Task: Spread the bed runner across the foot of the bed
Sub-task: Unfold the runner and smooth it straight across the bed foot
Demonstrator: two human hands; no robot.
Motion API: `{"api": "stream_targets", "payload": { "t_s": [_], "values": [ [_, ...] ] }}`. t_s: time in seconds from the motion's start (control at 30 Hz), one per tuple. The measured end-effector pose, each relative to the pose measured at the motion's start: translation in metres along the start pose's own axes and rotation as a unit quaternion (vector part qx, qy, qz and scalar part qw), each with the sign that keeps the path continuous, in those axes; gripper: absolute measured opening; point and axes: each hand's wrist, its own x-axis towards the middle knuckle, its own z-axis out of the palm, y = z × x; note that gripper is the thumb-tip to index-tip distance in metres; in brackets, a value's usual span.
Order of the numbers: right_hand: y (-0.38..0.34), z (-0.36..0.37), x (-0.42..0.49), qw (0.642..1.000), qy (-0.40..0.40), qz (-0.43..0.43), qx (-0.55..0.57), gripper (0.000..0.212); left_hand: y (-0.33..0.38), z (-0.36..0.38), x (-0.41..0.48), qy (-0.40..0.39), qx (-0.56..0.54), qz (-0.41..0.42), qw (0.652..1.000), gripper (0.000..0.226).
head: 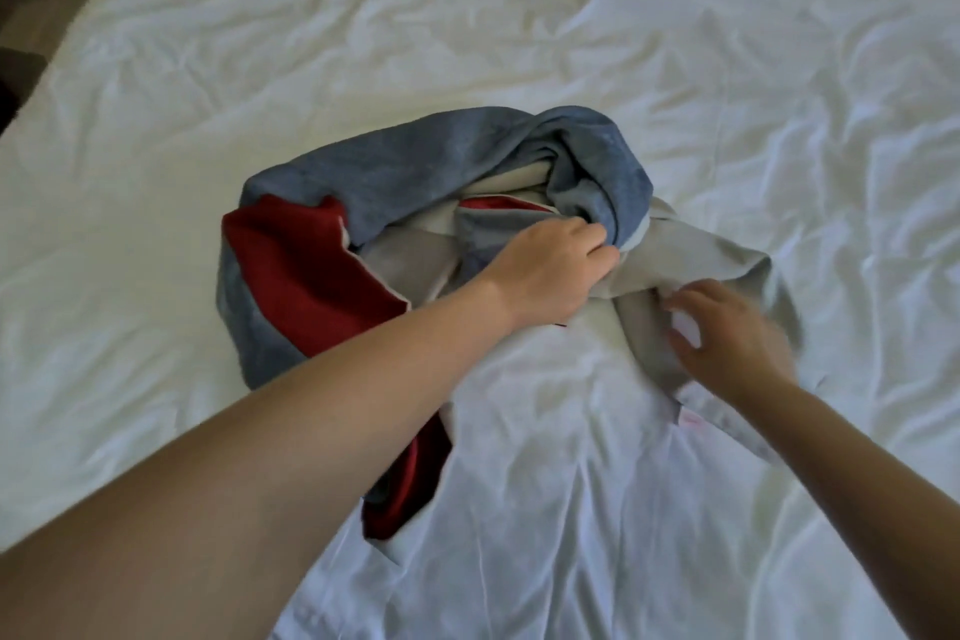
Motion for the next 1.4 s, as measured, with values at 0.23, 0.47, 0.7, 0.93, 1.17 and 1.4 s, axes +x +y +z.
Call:
{"api": "stream_targets", "payload": {
  "t_s": [0.23,0.47,0.7,0.93,1.17,1.4],
  "values": [
    [0.063,0.01,-0.013,1.0,-0.019,-0.012,-0.004,0.054,0.036,0.03,0.04,0.039,0.093,0.024,0.995,0.006],
    [0.089,0.028,-0.017,0.997,-0.036,-0.062,-0.001,0.057,0.064,0.074,0.081,-0.09,0.114,0.003,0.989,0.035],
    [0.098,0.032,-0.011,0.995,-0.017,-0.095,0.008,0.042,0.089,0.086,0.101,-0.109,0.152,0.021,0.982,0.013],
    [0.142,0.011,-0.009,0.99,-0.001,-0.139,-0.041,0.02,0.119,0.091,0.122,-0.1,0.086,-0.032,0.991,0.014],
    [0.219,-0.038,-0.027,0.981,0.058,-0.168,-0.071,0.012,0.184,0.094,0.176,-0.049,0.028,-0.049,0.997,0.01],
    [0.332,-0.095,-0.063,0.985,0.092,-0.113,-0.088,0.012,0.271,0.098,0.261,0.004,0.011,-0.022,1.0,0.007]
  ]
}}
